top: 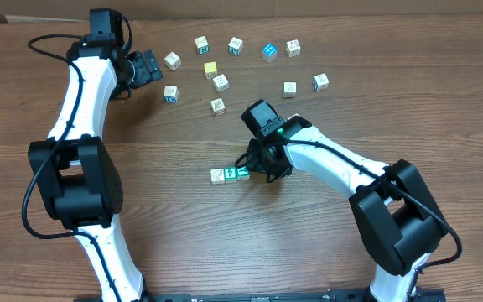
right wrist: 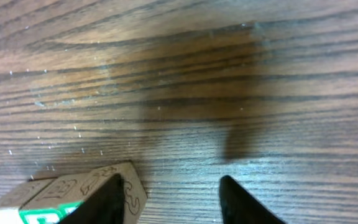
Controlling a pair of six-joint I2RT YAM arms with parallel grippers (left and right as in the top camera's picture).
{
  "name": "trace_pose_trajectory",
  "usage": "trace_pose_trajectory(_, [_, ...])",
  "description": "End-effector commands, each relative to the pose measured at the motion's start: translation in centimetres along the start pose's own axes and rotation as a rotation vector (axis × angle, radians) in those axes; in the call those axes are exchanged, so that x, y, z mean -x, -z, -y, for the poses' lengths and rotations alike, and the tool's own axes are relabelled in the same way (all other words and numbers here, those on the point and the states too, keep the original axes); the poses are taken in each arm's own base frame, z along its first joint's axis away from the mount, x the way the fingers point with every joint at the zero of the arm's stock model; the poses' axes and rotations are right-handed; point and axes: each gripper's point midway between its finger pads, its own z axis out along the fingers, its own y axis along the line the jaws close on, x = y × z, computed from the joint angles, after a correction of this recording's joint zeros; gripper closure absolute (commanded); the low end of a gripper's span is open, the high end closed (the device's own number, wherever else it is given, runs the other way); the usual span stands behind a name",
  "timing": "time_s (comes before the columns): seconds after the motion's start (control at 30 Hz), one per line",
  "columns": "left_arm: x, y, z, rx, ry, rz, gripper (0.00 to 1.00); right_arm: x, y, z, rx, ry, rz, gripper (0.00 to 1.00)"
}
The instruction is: Form a circle
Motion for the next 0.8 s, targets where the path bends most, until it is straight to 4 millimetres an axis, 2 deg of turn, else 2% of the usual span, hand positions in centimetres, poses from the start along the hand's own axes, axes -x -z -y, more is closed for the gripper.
trace_pose_trajectory(0.0, [0.37,0.55,0.68,-0.016,0.014,0.014,0.00,0.09,-0.22,0.43,-0.018,0.001,0.008,0.47])
trace_pose_trajectory(0.3, [0.37,0.55,0.68,-0.016,0.014,0.014,0.00,0.13,-0.22,0.47,-0.020,0.001,0.010,0.32])
trace_pose_trajectory(0.67, [0.36,0.54,0.68,-0.016,0.014,0.013,0.00,0.13,-0.22,0.47,-0.020,0.001,0.010,0.22])
trace_pose_trajectory(0.77, [0.37,0.55,0.68,-0.016,0.014,0.014,0.00,0.13,-0.22,0.47,-0.020,0.001,0.010,0.14])
